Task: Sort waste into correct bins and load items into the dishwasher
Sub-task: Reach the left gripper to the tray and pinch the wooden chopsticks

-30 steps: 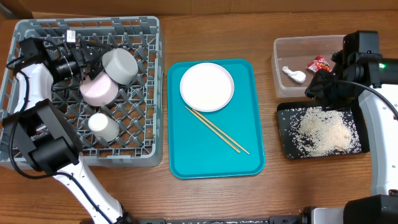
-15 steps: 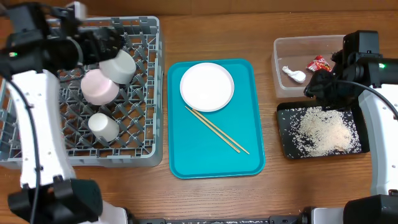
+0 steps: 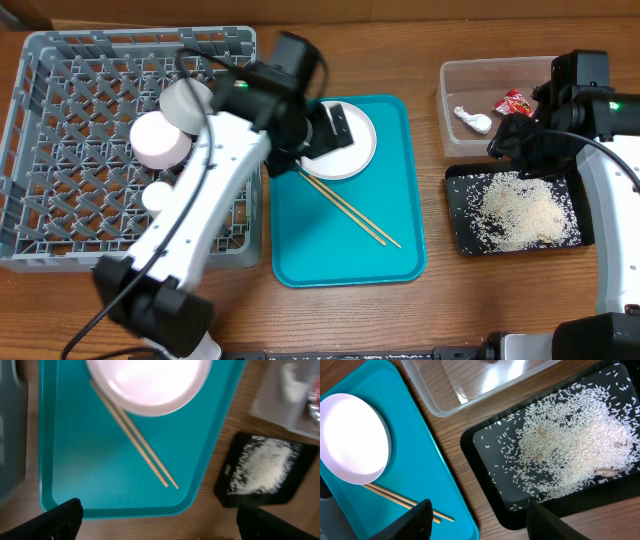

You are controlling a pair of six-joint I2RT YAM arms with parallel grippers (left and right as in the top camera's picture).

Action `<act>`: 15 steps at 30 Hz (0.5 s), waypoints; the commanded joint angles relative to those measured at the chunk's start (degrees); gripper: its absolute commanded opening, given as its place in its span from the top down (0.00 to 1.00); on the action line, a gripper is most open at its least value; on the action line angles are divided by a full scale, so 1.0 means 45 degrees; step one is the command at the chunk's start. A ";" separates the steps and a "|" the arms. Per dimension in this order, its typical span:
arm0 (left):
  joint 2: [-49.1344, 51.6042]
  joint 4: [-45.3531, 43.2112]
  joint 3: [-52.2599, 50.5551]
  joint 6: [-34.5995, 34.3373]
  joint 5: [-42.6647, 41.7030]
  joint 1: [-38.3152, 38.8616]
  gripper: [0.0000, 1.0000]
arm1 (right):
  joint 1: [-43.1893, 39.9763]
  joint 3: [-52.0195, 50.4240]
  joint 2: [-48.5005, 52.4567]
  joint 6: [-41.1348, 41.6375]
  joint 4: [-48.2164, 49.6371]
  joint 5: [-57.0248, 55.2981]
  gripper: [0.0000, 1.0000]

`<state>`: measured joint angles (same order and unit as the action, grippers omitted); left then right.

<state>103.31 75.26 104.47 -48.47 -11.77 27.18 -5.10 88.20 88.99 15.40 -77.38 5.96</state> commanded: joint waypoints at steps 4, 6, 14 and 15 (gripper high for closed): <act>0.1812 0.0073 -0.0631 -0.5197 0.1889 0.1671 0.00 | -0.0005 0.0345 -0.0345 -0.0180 -0.0049 -0.0175 0.38; 0.2351 -0.0083 -0.1122 -0.5984 0.2438 0.2089 0.00 | -0.0005 0.0345 -0.0345 -0.0180 -0.0141 -0.0214 0.38; 0.2691 -0.3546 -0.4634 -0.5265 0.2516 0.2220 0.00 | -0.0005 0.0345 -0.0345 -0.0180 -0.0228 -0.0214 0.38; 0.2691 -0.4114 -0.4969 -0.4974 0.2346 0.2215 0.00 | -0.0005 0.0345 -0.0345 -0.0185 -0.0223 -0.0214 0.38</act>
<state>115.04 62.74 87.53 -73.52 -1.52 37.36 -5.10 88.20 88.99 14.94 -78.63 5.52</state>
